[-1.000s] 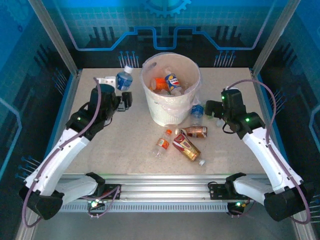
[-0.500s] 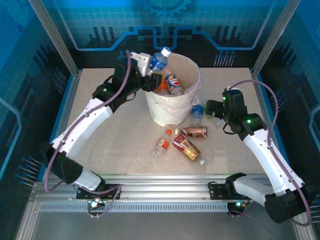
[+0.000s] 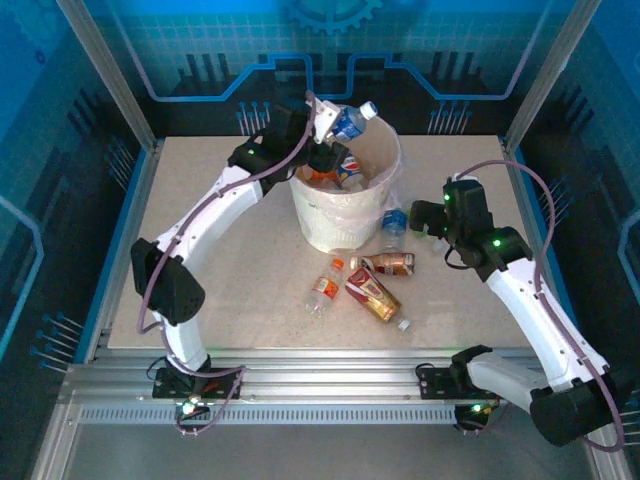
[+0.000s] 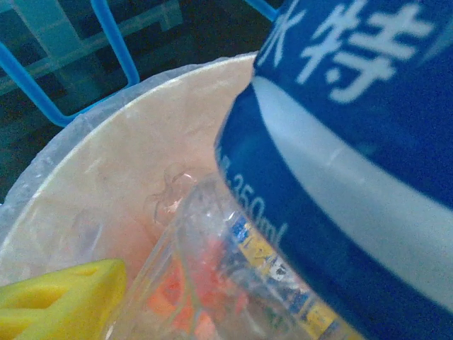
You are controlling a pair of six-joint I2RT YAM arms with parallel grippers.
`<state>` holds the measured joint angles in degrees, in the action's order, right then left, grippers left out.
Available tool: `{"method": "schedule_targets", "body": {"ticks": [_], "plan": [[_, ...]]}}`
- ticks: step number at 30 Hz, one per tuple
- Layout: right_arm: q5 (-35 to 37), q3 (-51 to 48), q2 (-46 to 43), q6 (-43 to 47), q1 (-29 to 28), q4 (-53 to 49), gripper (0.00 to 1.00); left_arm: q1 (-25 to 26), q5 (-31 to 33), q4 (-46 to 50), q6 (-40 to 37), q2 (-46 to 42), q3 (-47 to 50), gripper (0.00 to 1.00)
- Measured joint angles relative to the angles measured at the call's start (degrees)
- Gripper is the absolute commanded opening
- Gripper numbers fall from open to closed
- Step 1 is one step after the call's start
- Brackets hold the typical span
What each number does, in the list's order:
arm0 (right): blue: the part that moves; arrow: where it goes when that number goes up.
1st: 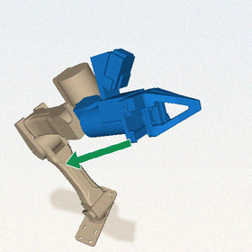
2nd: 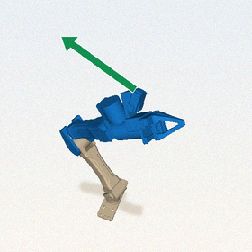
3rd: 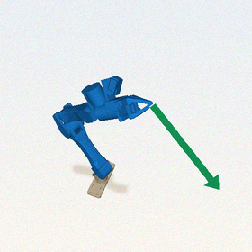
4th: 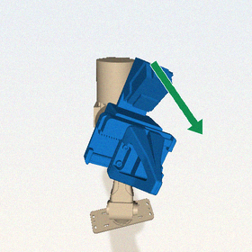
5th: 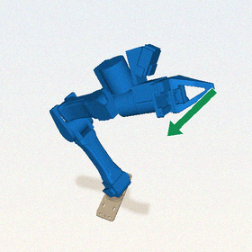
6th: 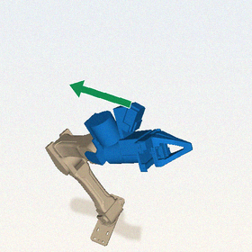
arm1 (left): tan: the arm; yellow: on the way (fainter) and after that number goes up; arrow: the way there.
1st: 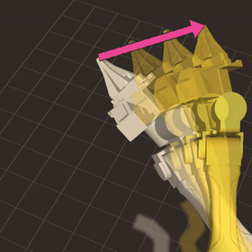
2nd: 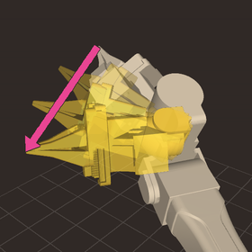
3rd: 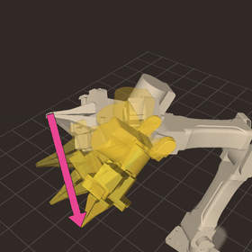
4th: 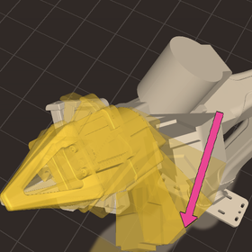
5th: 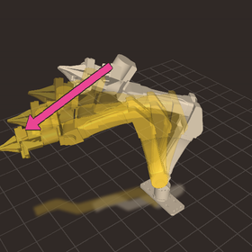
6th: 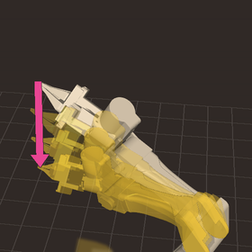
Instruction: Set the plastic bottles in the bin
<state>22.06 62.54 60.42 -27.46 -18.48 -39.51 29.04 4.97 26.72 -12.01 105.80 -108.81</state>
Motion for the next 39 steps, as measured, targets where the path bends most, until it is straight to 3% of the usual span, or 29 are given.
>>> {"method": "schedule_targets", "body": {"ticks": [12,20,39], "plan": [[0.42,0.0,0.0,0.0,-0.37,-0.57,1.0,0.0,3.98,4.17,-3.19,5.07,-3.34,0.73],[0.44,0.0,-0.11,0.0,-0.37,-0.59,1.0,0.0,5.99,4.57,-3.48,5.18,-3.56,0.98],[1.49,0.0,-1.18,0.0,-0.66,-1.14,1.0,0.24,6.8,4.66,-1.44,3.87,-4.52,0.99]]}}
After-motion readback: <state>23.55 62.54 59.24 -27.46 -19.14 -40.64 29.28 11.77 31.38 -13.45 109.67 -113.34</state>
